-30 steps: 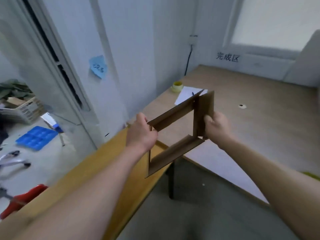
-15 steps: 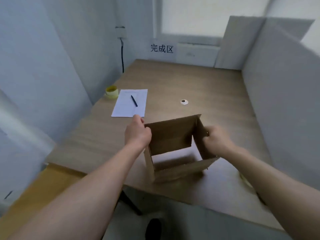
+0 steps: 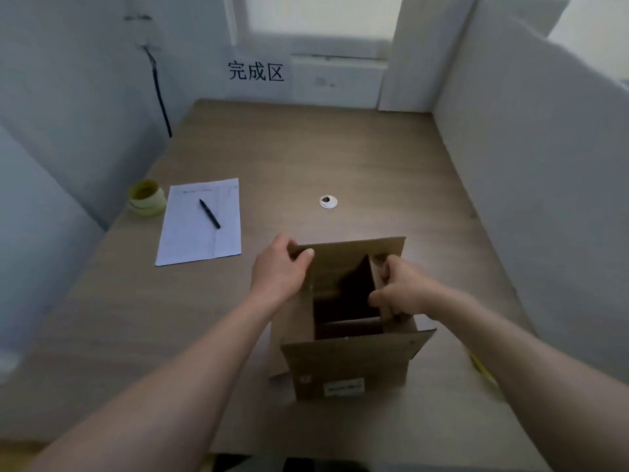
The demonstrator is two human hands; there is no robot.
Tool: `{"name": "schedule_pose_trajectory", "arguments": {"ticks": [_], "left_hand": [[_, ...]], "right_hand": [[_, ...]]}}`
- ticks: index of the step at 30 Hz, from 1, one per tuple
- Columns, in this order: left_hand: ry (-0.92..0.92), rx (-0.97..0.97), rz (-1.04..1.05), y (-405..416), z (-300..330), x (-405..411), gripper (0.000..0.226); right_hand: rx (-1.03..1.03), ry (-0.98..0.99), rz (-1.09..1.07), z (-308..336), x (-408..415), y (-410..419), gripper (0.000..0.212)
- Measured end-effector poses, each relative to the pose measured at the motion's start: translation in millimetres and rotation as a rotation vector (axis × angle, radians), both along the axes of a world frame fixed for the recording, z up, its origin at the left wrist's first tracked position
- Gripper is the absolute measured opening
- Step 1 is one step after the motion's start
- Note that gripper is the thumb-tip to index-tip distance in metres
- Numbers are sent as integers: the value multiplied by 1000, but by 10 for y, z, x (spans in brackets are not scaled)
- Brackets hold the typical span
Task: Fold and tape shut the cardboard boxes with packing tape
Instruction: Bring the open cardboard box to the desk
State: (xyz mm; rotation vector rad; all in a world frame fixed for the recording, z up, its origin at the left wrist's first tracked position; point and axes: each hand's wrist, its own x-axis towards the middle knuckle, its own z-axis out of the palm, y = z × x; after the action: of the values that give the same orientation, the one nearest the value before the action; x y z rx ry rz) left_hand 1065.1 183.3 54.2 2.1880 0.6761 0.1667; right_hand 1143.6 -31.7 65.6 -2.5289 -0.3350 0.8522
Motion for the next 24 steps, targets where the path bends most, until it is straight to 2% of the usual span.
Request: {"name": "schedule_pose_trajectory", "arguments": {"ticks": [3,5,7,8,10,13,14,15,17,19,22,24], "left_hand": [[11,-304,-109,-12,-100,-98,55],[27,-377,-189,-11,-187,-208,80],[45,-413,-205,16,-277,-306,93],[65,-439,-204,28,-329,-362,90],[121,-504,-208,24,-469,-489,71],[133,-585,-183,-51,-659,-643,46],[127,-538,-190,-83,-690,-654,46],[140,-441,-223,-113,-708,-651,55],[191,-245,-329,-232,-700,-609,84],[224,-97,-442,-416,-663,-559,105],[257,87,-582,-695,-674,-503,122],[271,143,-620,-815,-705,-482,127]], "right_hand": [[-9,-24,-38,-35,12,35,38],[-22,-69,-37,-97,-39,45,38],[-19,-92,-36,-191,-107,44,36],[-7,-86,-35,-243,-141,32,32],[15,-88,-17,-353,-184,-34,26],[151,-119,-50,-525,-215,-247,13],[211,-148,-70,-564,-208,-345,11],[310,-146,-127,-601,-191,-450,15],[612,22,-388,-676,-165,-688,23],[802,203,-678,-766,-188,-902,23],[879,268,-961,-971,-272,-1068,25],[887,235,-990,-1055,-292,-1094,21]]}}
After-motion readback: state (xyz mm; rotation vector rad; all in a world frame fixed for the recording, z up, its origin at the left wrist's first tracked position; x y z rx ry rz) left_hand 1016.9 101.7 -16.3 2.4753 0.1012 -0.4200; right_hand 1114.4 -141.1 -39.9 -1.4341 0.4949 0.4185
